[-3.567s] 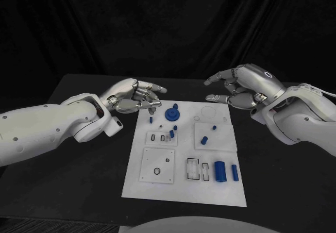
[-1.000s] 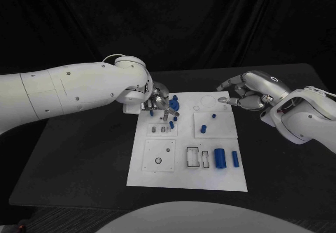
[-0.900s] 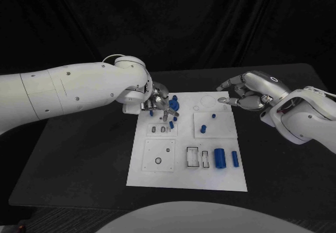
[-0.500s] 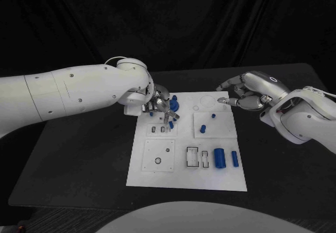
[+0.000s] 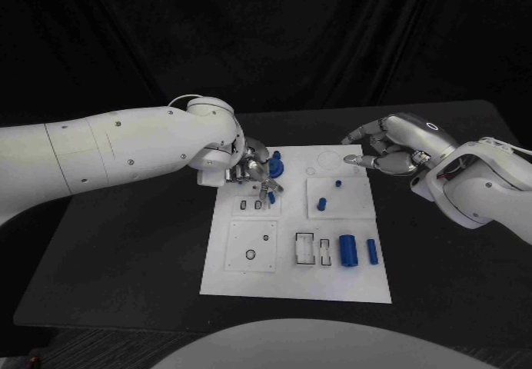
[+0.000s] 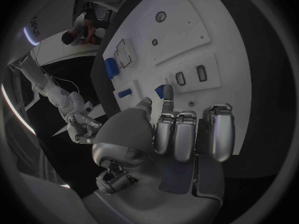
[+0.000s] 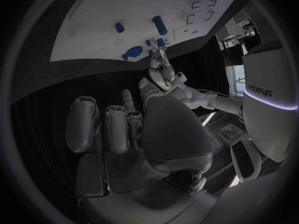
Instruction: Assemble the parts on the task board
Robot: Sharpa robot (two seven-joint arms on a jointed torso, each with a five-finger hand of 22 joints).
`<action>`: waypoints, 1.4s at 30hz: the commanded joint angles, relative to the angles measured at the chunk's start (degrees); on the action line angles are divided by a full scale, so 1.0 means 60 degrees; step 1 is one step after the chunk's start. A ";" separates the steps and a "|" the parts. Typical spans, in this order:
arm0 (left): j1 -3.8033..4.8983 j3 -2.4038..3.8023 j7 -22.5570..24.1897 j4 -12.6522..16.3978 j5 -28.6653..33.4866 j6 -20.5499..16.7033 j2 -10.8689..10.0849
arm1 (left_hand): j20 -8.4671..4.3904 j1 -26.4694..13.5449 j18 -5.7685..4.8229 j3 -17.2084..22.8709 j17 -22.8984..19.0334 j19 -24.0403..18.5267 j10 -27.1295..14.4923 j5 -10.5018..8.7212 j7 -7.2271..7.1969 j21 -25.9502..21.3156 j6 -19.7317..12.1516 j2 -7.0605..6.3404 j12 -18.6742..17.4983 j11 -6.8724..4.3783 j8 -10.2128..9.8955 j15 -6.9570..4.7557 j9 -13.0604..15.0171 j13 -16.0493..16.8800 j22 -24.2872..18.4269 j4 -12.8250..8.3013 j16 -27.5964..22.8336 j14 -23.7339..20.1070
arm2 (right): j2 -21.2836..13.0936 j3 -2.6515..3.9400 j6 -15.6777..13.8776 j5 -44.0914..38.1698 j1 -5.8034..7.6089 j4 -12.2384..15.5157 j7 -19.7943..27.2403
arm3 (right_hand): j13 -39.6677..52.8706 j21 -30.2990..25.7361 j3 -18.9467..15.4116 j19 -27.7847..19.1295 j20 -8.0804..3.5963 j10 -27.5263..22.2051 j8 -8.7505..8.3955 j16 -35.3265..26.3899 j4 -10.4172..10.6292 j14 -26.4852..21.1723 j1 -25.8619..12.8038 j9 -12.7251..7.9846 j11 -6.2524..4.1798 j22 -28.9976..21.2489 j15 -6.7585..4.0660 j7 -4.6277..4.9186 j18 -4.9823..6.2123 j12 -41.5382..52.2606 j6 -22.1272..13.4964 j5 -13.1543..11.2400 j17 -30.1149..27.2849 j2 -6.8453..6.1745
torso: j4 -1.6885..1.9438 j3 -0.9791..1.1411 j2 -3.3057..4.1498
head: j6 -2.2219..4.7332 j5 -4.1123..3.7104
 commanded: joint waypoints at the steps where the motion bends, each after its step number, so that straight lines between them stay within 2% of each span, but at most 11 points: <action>1: -0.0030 0.0007 0.0199 -0.0007 0.0082 0.0162 0.0032 | -0.0013 0.0090 -0.0026 0.0044 0.2514 -0.0062 0.0995 0.0075 -0.0010 -0.0038 0.0093 -0.0002 0.0033 -0.0027 -0.0053 -0.0009 0.0013 0.2514 0.0748 -0.0030 0.0025 0.1008 | 0.0007 0.0006 -0.0017 -0.0005 -0.0032 -0.0002 0.0062 | 0.1542 -0.0055 -0.0048 0.0066 0.0050 0.0436 -0.0053 -0.0050 0.0008 0.0521 -0.0080 -0.0012 0.0053 0.1727 0.0076 0.0030 -0.0067 -0.0047 -0.0060 -0.0036 -0.0008 0.0026 | 0.0008 0.0011 -0.0007 | 0.0002 -0.0017; 6: -0.0062 0.0007 0.0220 -0.0021 0.0082 0.0185 0.0038 | -0.0017 0.0124 -0.0024 0.0112 0.2514 -0.0068 0.0995 0.0126 -0.0013 -0.0052 0.0111 0.0007 0.0033 -0.0031 -0.0115 -0.0013 0.0028 0.2514 0.0742 -0.0095 0.0025 0.1008 | 0.0001 0.0006 -0.0010 -0.0005 -0.0037 -0.0001 0.0056 | 0.1542 -0.0055 -0.0048 0.0066 0.0050 0.0436 -0.0053 -0.0050 0.0008 0.0521 -0.0080 -0.0012 0.0053 0.1727 0.0076 0.0030 -0.0067 -0.0047 -0.0060 -0.0036 -0.0008 0.0026 | 0.0025 0.0010 -0.0008 | 0.0002 -0.0017; 10: -0.0081 0.0007 0.0226 -0.0028 0.0082 0.0204 0.0044 | -0.0019 0.0143 -0.0024 0.0149 0.2514 -0.0066 0.0995 0.0157 -0.0013 -0.0057 0.0118 0.0008 0.0033 -0.0032 -0.0149 -0.0015 0.0035 0.2514 0.0744 -0.0131 0.0025 0.1008 | 0.0008 0.0006 -0.0006 -0.0005 -0.0039 -0.0004 0.0053 | 0.1542 -0.0055 -0.0048 0.0066 0.0050 0.0436 -0.0053 -0.0050 0.0008 0.0521 -0.0080 -0.0012 0.0053 0.1727 0.0076 0.0030 -0.0067 -0.0047 -0.0060 -0.0036 -0.0008 0.0026 | 0.0014 -0.0001 -0.0002 | 0.0002 -0.0005; 20: -0.0131 0.0007 0.0287 -0.0059 0.0082 0.0240 0.0090 | -0.0027 0.0228 -0.0019 0.0295 0.2514 -0.0076 0.0995 0.0248 -0.0021 -0.0083 0.0151 -0.0002 0.0033 -0.0041 -0.0269 -0.0024 0.0066 0.2514 0.0734 -0.0284 0.0025 0.1008 | 0.0041 0.0006 0.0007 -0.0005 -0.0041 -0.0026 0.0046 | 0.1529 -0.0078 -0.0058 0.0057 0.0054 0.0427 -0.0061 -0.0061 0.0010 0.0515 -0.0104 -0.0021 0.0058 0.1720 0.0080 0.0032 -0.0063 -0.0057 -0.0050 -0.0051 -0.0025 0.0042 | 0.0023 0.0007 -0.0002 | 0.0002 -0.0022; 34: -0.0192 0.0007 0.0371 -0.0158 0.0082 0.0245 0.0152 | -0.0030 0.0323 -0.0006 0.0445 0.2514 -0.0116 0.0995 0.0232 -0.0014 -0.0133 0.0152 -0.0044 0.0033 -0.0038 -0.0416 -0.0024 0.0101 0.2514 0.0691 -0.0460 0.0025 0.1008 | 0.0036 0.0006 0.0076 -0.0005 -0.0042 -0.0024 0.0048 | 0.1513 -0.0086 -0.0064 0.0054 0.0056 0.0418 -0.0066 -0.0073 0.0001 0.0511 -0.0105 -0.0025 0.0058 0.1717 0.0081 0.0032 -0.0061 -0.0067 -0.0048 -0.0052 -0.0045 0.0038 | 0.0007 0.0006 0.0006 | 0.0002 0.0054; 42: -0.0201 0.0007 0.0398 -0.0200 0.0082 0.0256 0.0169 | -0.0044 0.0485 0.0001 0.0798 0.2514 -0.0128 0.0995 0.0468 -0.0037 -0.0172 0.0199 -0.0022 0.0033 -0.0055 -0.0579 -0.0037 0.0187 0.2514 0.0687 -0.0746 0.0025 0.1008 | 0.0037 0.0006 0.0134 -0.0005 -0.0042 -0.0027 0.0015 | 0.1499 -0.0104 -0.0063 0.0047 0.0056 0.0410 -0.0067 -0.0076 -0.0003 0.0509 -0.0103 -0.0026 0.0058 0.1712 0.0081 0.0032 -0.0057 -0.0076 -0.0047 -0.0051 -0.0050 0.0041 | 0.0019 0.0007 0.0004 | 0.0002 0.0058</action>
